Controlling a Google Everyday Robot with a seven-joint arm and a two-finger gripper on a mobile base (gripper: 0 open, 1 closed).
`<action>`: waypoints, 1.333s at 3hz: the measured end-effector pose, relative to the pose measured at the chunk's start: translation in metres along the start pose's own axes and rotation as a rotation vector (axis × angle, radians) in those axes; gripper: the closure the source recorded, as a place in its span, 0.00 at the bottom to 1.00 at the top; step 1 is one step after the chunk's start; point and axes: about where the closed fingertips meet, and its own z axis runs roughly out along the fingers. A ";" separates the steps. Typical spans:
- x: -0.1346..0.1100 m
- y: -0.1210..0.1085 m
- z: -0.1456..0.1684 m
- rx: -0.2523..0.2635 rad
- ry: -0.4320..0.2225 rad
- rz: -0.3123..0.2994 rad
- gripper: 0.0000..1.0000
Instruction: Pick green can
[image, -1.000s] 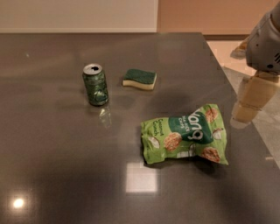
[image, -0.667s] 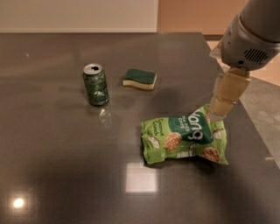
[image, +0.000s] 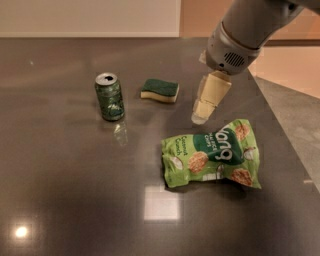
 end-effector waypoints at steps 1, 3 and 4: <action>-0.037 -0.013 0.026 -0.018 -0.086 -0.023 0.00; -0.101 -0.025 0.074 -0.081 -0.209 -0.057 0.00; -0.122 -0.026 0.094 -0.110 -0.233 -0.057 0.00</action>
Offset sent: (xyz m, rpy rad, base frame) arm 0.0654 0.1279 -0.0285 0.2415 0.0168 0.1417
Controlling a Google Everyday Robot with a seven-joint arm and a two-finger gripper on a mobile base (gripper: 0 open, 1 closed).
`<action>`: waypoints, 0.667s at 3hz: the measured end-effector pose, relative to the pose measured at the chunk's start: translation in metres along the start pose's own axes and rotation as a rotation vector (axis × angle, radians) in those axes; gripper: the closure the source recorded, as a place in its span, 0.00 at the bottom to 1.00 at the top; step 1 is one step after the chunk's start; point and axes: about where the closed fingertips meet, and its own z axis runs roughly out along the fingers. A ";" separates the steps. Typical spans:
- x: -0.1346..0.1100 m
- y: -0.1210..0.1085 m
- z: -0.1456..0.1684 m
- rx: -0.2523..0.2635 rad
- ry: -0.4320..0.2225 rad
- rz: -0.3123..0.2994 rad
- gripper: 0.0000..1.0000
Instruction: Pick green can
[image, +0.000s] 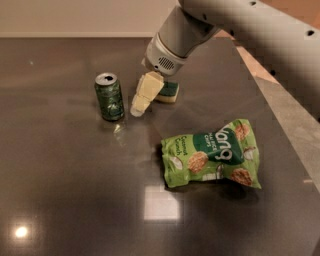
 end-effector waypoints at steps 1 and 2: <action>-0.021 0.001 0.025 -0.017 -0.023 0.001 0.00; -0.040 -0.001 0.042 -0.011 -0.048 0.008 0.00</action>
Offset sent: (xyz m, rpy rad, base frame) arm 0.0165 0.0821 -0.0133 0.0815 -0.0009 -0.0094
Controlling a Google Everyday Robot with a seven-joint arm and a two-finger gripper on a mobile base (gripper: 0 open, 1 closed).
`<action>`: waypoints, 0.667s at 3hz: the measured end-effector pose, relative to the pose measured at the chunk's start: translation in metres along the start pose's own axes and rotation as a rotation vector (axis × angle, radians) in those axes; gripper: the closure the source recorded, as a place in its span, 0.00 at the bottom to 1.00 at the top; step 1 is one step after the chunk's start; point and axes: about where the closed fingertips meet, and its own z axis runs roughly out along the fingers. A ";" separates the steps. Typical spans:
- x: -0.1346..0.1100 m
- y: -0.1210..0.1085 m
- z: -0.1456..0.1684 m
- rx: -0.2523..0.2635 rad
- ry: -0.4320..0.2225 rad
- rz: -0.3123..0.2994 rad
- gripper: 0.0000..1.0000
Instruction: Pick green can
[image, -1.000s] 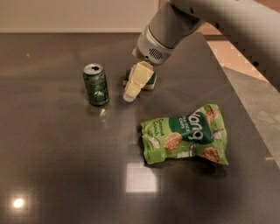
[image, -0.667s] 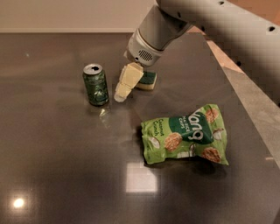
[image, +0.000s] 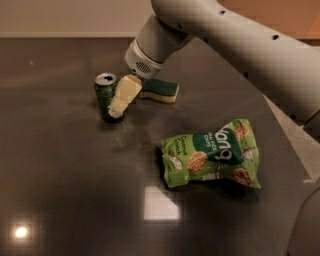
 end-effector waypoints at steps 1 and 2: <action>-0.015 -0.002 0.010 0.003 -0.021 -0.002 0.00; -0.023 -0.002 0.013 -0.004 -0.032 0.003 0.18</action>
Offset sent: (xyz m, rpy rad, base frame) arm 0.0066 0.0322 0.0072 0.0474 0.0064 -0.0027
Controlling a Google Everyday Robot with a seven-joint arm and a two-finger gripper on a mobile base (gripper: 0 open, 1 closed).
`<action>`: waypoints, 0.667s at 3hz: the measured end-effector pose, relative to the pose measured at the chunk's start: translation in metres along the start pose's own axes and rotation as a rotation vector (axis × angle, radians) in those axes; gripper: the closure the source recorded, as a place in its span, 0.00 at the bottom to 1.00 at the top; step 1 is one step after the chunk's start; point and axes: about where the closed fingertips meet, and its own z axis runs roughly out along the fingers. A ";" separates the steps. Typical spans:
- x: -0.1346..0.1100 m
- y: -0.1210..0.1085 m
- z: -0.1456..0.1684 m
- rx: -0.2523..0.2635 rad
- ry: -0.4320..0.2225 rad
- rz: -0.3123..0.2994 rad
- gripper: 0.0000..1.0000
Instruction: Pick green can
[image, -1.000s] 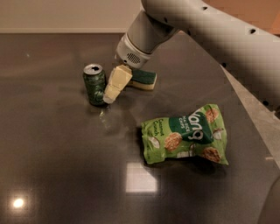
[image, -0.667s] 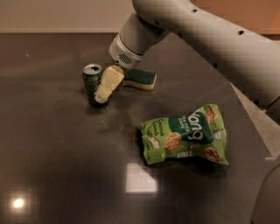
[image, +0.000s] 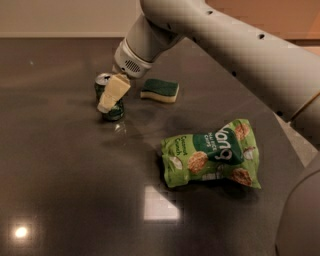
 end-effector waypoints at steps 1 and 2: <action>-0.003 0.002 -0.001 -0.010 -0.005 0.003 0.41; -0.007 0.004 -0.009 -0.022 -0.007 0.000 0.65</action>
Offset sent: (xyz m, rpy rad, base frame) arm -0.0077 -0.0056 0.0240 0.0123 0.0216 0.0193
